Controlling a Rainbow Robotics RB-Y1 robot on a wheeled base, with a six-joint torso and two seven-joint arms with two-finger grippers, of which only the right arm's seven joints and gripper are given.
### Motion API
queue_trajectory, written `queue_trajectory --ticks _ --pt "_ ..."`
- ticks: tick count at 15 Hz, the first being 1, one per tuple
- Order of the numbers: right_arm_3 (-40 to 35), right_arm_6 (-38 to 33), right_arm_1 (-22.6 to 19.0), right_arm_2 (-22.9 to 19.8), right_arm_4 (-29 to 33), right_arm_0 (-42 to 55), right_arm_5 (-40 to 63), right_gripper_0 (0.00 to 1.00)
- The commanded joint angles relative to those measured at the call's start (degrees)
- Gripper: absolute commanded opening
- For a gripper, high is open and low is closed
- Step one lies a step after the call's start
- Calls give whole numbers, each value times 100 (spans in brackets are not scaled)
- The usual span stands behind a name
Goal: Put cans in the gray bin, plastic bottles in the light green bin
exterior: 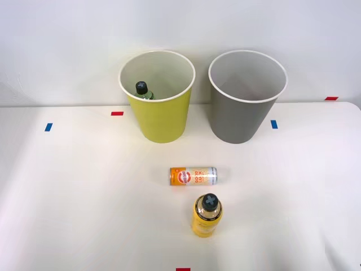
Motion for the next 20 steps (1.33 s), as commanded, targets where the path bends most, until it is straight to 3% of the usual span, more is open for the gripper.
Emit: queue_trajectory --ticks 1,20 --pt "0 0 0 0 0 0 0 100" --pt "0 0 0 0 0 0 0 100"
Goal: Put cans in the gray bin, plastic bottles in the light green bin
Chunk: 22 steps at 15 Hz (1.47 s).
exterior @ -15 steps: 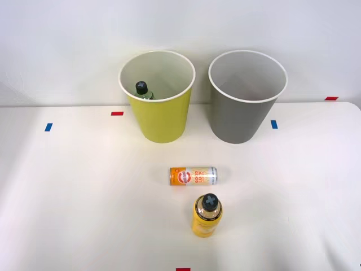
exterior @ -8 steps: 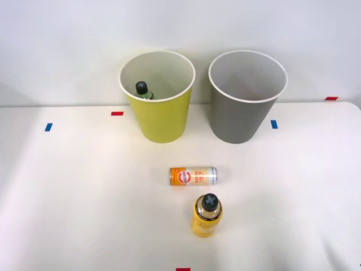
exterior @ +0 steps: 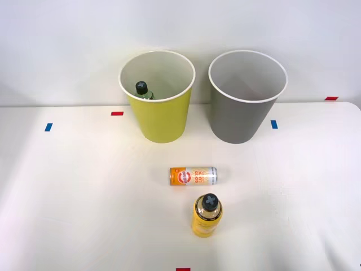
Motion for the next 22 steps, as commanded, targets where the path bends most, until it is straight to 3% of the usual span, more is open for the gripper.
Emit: queue_trajectory --ticks 1,17,22 --pt "0 0 0 0 0 0 0 100" --pt "0 0 0 0 0 0 0 100" --pt "457 9 -88 422 0 -88 -369 100"
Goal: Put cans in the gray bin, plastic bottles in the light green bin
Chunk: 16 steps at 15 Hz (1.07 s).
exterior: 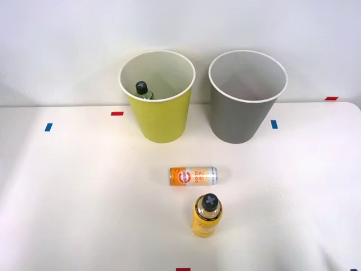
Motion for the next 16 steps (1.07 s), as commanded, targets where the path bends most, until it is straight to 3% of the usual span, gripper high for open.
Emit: queue_trajectory --ticks 1,6,10,16 --pt "11 17 -286 281 -6 -70 -283 100" --pt "29 166 -998 888 -208 -404 -353 100" --pt "29 439 -1534 1863 -683 -826 -265 100" --pt "29 2188 -2598 3454 -2168 -1599 113 100"
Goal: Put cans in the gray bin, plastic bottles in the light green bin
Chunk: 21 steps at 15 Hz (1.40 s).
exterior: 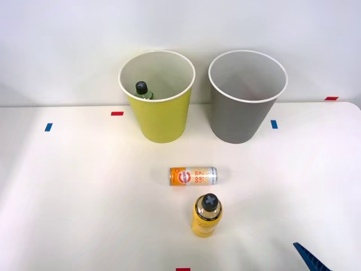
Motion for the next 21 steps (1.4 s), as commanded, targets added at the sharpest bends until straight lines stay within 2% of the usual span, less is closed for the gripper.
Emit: queue_trajectory --ticks 1,3,5,16,21 --pt "6 750 -534 759 -569 -471 153 100" --pt "-3 1383 -789 1295 -939 -788 381 100" --pt "-3 1752 -921 1594 -1264 -1016 452 100" --pt "-3 2095 -1263 3158 -2389 -2800 1005 100" --pt "-12 2200 -1237 3290 -2503 -3275 1410 100"
